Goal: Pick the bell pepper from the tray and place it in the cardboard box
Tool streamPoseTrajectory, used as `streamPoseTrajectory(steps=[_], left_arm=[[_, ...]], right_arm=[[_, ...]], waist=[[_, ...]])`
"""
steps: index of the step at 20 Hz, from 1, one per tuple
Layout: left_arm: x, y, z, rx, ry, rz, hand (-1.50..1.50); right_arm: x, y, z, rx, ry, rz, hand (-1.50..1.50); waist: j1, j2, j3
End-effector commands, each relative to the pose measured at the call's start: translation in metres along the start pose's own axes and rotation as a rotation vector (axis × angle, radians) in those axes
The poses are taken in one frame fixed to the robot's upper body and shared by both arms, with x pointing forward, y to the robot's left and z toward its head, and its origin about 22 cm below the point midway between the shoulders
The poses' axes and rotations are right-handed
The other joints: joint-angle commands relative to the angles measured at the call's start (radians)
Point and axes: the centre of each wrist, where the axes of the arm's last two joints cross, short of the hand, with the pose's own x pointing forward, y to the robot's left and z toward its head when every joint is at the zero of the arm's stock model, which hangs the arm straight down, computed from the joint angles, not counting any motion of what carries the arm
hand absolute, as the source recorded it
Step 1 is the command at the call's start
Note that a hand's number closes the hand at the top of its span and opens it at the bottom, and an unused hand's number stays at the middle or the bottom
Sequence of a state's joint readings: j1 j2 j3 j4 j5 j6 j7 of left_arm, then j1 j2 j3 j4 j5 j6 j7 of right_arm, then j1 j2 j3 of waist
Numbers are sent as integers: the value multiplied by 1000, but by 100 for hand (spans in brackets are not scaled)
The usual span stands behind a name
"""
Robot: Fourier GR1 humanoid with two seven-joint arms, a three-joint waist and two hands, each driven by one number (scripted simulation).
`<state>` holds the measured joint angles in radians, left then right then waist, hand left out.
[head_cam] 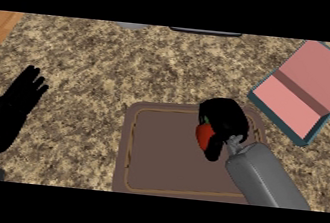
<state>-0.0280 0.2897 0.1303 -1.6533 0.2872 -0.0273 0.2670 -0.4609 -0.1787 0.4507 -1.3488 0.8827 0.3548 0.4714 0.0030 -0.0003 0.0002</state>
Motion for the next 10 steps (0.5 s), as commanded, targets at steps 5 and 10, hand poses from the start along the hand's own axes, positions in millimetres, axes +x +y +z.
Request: streamPoseTrajectory(steps=[5,10], left_arm=[[-12,-7,16,9,9,2,0],[2,4,10,16,6,-13,0]], right_arm=[[18,-52,37,-225,-95,5,150],[25,-92,92,-439,-114,-13,150]], waist=[[-2,-3,0],[-15,-7,0]])
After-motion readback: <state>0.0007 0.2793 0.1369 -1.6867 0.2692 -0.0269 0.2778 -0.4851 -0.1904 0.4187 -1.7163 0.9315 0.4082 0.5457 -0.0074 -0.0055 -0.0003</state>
